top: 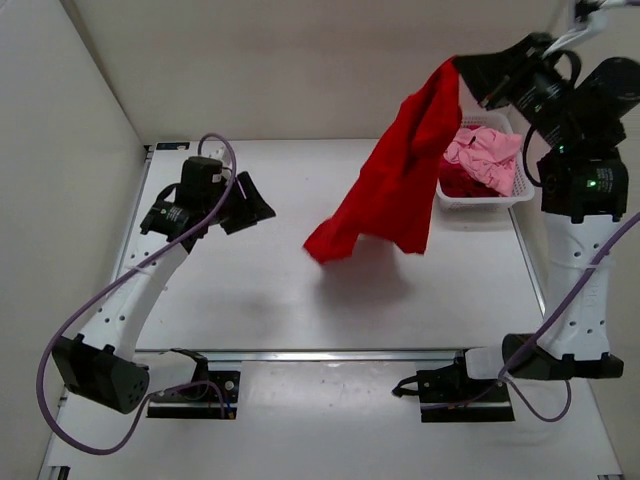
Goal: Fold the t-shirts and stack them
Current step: Move the crumpled T-shirt to the center of the board, then flatten out the crumpled T-shirt at the center of the board.
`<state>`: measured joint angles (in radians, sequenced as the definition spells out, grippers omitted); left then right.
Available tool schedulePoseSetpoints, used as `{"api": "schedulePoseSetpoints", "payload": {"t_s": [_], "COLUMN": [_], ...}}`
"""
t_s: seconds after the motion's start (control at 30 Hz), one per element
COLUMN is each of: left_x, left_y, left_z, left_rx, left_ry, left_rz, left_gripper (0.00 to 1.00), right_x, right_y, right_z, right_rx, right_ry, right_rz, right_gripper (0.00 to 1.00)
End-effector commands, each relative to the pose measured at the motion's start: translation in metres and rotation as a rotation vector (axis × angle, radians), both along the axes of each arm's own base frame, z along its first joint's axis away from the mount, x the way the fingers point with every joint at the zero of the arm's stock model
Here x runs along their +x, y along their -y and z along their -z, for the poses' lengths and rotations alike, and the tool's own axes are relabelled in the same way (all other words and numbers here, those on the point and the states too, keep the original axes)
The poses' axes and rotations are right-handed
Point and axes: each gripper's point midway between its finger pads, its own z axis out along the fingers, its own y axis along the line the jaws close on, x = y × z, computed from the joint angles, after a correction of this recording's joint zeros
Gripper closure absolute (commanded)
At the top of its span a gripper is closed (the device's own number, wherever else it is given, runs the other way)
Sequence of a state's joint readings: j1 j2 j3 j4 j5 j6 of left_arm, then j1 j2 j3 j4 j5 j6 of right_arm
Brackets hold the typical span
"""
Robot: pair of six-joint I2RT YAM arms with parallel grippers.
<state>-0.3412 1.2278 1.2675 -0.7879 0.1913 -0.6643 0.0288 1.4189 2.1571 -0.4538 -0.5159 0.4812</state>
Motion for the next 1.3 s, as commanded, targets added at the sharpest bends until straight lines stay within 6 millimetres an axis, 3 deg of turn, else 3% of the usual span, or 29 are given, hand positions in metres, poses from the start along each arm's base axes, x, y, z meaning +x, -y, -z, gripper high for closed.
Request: {"api": "schedulePoseSetpoints", "payload": {"t_s": [0.0, 0.03, 0.13, 0.17, 0.2, 0.3, 0.37, 0.47, 0.57, 0.6, 0.67, 0.7, 0.77, 0.8, 0.83, 0.93, 1.0, 1.07, 1.13, 1.17, 1.2, 1.27], "left_x": [0.013, 0.013, 0.001, -0.003, -0.007, -0.005, -0.003, -0.003, -0.010, -0.016, -0.023, -0.028, -0.031, -0.032, -0.035, -0.038, -0.037, -0.040, -0.049, -0.056, -0.063, -0.067], "left_y": [-0.014, -0.010, 0.018, 0.019, 0.022, 0.039, 0.055, 0.064, 0.045, 0.042, 0.033, 0.038, 0.040, 0.043, 0.048, 0.055, 0.057, 0.065, 0.075, 0.078, 0.080, 0.077], "left_z": [-0.033, -0.032, 0.001, 0.014, 0.025, 0.018, 0.016, 0.013, 0.027, 0.032, 0.035, 0.035, 0.036, 0.037, 0.037, 0.050, 0.058, 0.060, 0.068, 0.079, 0.091, 0.108], "left_rx": [0.057, 0.049, 0.077, 0.115, 0.165, 0.260, 0.296, 0.242, 0.268, 0.282, 0.338, 0.343, 0.389, 0.403, 0.414, 0.457, 0.453, 0.444, 0.423, 0.427, 0.432, 0.433], "left_ry": [0.101, 0.104, 0.068, 0.052, 0.045, 0.096, 0.108, 0.094, 0.067, 0.066, 0.073, 0.082, 0.100, 0.107, 0.119, 0.098, 0.082, 0.082, 0.062, 0.030, -0.001, -0.059], "left_rz": [-0.046, -0.031, 0.107, 0.126, 0.161, 0.248, 0.294, 0.320, 0.289, 0.294, 0.300, 0.326, 0.356, 0.376, 0.404, 0.452, 0.461, 0.489, 0.528, 0.552, 0.578, 0.584], "left_gripper": [0.35, 0.35, 0.35, 0.35, 0.37, 0.42, 0.45, 0.48, 0.49, 0.48, 0.47, 0.46, 0.45, 0.44, 0.44, 0.43, 0.43, 0.44, 0.46, 0.46, 0.47, 0.46], "right_x": [0.019, 0.025, 0.028, 0.030, 0.031, 0.040, 0.048, 0.065, 0.109, 0.119, 0.161, 0.164, 0.198, 0.200, 0.189, 0.161, 0.129, 0.096, 0.051, 0.038, 0.018, -0.007], "right_y": [-0.015, -0.009, 0.006, 0.009, 0.007, -0.013, -0.049, -0.076, -0.106, -0.107, -0.126, -0.126, -0.133, -0.123, -0.125, -0.088, -0.067, -0.051, -0.016, -0.014, 0.003, 0.014], "right_z": [0.080, 0.097, 0.185, 0.199, 0.229, 0.291, 0.298, 0.295, 0.288, 0.290, 0.262, 0.258, 0.200, 0.196, 0.210, 0.228, 0.215, 0.200, 0.183, 0.181, 0.188, 0.216], "right_rx": [0.024, 0.007, -0.032, -0.034, -0.040, -0.089, -0.146, -0.170, -0.194, -0.201, -0.210, -0.234, -0.175, -0.128, -0.123, -0.267, -0.377, -0.327, -0.207, -0.176, -0.161, -0.205], "right_ry": [-0.213, -0.242, -0.407, -0.429, -0.483, -0.623, -0.612, -0.599, -0.584, -0.602, -0.564, -0.586, -0.448, -0.460, -0.511, -0.568, -0.536, -0.501, -0.434, -0.425, -0.432, -0.473], "right_rz": [-0.087, -0.032, 0.059, 0.088, 0.078, 0.053, 0.008, -0.013, -0.032, -0.021, -0.023, -0.015, 0.008, -0.013, -0.061, 0.082, 0.190, 0.170, 0.177, 0.131, 0.143, 0.196], "right_gripper": [1.00, 1.00, 1.00, 1.00, 1.00, 1.00, 1.00, 1.00, 1.00, 1.00, 0.99, 0.94, 0.76, 0.59, 0.59, 0.61, 0.61, 0.64, 0.68, 0.72, 0.80, 0.99]}}
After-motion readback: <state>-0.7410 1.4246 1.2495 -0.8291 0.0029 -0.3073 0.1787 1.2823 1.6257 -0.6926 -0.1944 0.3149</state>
